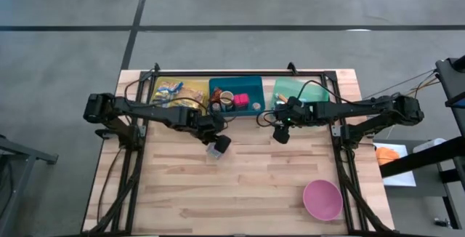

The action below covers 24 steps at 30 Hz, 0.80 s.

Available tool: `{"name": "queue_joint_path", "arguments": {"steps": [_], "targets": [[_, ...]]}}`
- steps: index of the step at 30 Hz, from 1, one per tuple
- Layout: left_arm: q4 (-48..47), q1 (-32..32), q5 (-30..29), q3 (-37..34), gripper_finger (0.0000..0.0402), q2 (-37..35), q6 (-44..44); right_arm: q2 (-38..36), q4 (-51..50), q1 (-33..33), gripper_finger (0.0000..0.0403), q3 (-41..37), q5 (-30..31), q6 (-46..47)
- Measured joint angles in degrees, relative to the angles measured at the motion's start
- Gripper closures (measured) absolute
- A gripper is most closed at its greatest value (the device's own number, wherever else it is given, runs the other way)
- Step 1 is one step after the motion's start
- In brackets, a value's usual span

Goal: Pick & Place Food Item
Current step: Put the red seasoning into the blue bin

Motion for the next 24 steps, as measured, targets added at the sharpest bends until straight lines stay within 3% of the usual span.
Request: {"name": "queue_joint_path", "arguments": {"steps": [5,14,18,21,24], "targets": [[-3.4,0.0,-0.2,0.0,0.009,0.0,-5.5,0.0,0.1,0.0,0.0135,0.0,0.0,0.1],[-4.1,-0.2,-0.6,1.5,0.009,4.7,-4.9,0.0,0.9,0.6,0.0135,0.0,-0.2,0.2],[-11.6,-0.1,-1.2,5.8,0.009,7.3,-1.0,0.0,0.9,1.5,0.0135,0.0,-0.3,0.2],[-19.9,0.0,-4.8,9.8,0.009,8.7,1.7,0.0,1.2,2.1,0.0135,0.0,-0.4,0.2],[-21.4,-0.1,-7.6,12.2,0.009,9.8,2.4,0.0,1.3,2.3,0.0135,0.0,-0.5,0.2]]}}
